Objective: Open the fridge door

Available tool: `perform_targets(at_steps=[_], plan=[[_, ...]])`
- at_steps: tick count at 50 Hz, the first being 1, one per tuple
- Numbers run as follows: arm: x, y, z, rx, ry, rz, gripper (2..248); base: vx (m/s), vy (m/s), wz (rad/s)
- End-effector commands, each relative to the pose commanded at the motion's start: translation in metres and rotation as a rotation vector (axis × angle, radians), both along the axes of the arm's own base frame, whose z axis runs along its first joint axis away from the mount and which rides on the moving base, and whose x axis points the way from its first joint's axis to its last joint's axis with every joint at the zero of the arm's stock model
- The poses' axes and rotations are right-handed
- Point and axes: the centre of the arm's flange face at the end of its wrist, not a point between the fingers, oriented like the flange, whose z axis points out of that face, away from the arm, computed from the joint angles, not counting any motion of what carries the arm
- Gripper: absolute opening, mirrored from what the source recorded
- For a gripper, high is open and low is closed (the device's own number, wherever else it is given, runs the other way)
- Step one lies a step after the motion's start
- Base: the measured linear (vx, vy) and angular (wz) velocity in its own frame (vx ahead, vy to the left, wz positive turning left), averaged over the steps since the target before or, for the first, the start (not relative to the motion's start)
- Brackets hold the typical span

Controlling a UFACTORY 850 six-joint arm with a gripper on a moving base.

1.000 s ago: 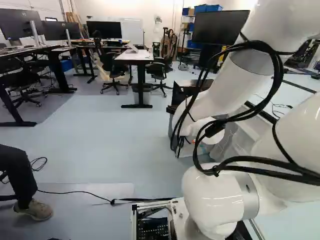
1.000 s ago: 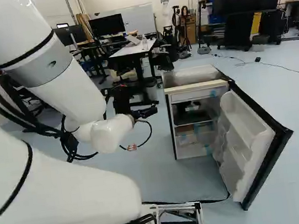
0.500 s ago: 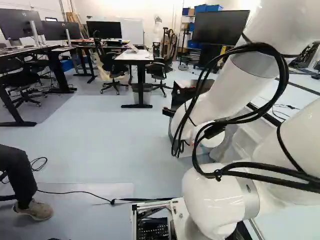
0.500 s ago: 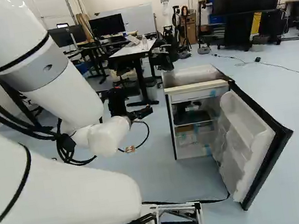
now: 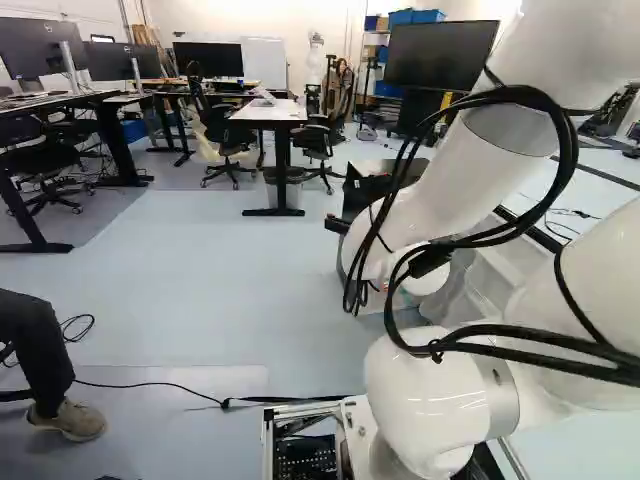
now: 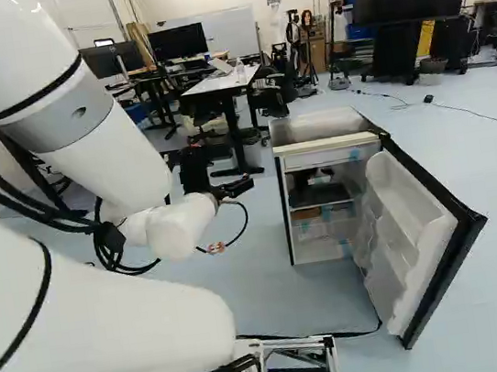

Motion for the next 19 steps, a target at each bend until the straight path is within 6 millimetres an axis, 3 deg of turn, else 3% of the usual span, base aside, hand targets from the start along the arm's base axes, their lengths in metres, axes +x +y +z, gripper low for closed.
perform_targets(at_steps=[19], plan=[[0.0, 0.0, 0.0, 0.0, 0.0, 0.0, 247, 0.0, 0.0, 0.0]])
